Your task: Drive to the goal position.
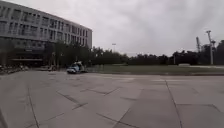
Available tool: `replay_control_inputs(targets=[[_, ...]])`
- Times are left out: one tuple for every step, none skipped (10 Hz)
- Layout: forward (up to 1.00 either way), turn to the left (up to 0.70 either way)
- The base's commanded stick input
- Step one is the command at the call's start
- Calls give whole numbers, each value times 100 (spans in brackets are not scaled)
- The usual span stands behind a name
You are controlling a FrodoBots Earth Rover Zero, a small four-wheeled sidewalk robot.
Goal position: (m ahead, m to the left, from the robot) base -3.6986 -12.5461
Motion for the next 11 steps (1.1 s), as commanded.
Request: replay_control_inputs(targets=[[0, -100], [0, -100], [0, -100], [0, -100], [0, -100], [0, -100], [0, -100], [0, -100], [0, -100], [0, -100], [0, -100]])
